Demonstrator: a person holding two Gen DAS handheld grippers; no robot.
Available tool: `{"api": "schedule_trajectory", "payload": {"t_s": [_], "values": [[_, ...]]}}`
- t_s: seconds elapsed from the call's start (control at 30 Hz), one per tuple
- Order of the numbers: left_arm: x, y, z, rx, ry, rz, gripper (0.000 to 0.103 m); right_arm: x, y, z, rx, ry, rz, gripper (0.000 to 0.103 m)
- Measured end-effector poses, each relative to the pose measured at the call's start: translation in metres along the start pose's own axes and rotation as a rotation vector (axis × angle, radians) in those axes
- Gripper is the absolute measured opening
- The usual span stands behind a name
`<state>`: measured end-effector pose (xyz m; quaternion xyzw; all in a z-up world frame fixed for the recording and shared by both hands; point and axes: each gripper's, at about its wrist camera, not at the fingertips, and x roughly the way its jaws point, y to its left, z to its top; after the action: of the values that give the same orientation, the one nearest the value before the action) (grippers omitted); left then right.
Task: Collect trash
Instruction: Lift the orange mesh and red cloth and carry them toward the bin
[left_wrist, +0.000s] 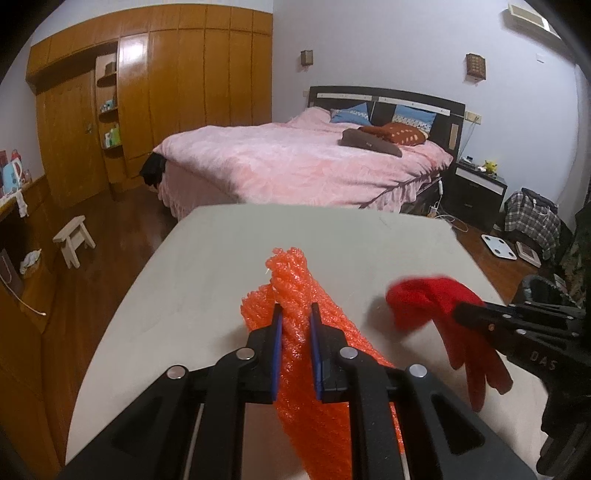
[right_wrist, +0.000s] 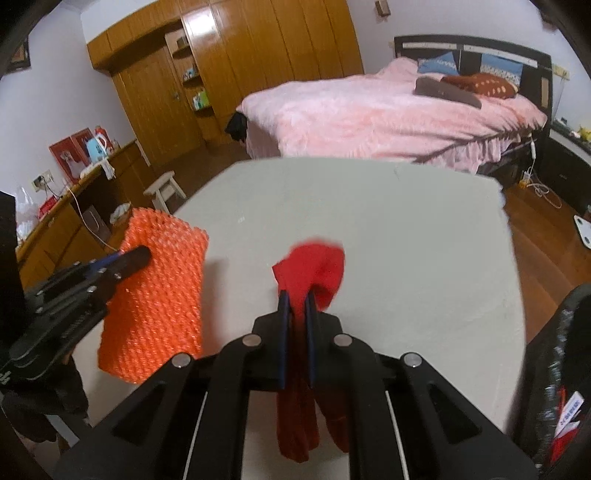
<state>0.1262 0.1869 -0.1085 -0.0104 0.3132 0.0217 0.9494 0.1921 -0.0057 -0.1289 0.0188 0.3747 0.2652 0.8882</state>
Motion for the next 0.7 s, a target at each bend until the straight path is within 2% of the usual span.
{"api": "schedule_trajectory", "payload": {"t_s": [0.4,0.7], "values": [[-0.023,-0.034,0.028,0.042,-0.050,-0.043,0.013,-0.061,-0.011,0.022,0.002,-0.110,-0.014,0.008],[-0.037,-0.072,0.040,0.059,-0.072,-0.118,0.013,-0.109,-0.028,0.027,0.014,-0.179,-0.062,0.008]]}}
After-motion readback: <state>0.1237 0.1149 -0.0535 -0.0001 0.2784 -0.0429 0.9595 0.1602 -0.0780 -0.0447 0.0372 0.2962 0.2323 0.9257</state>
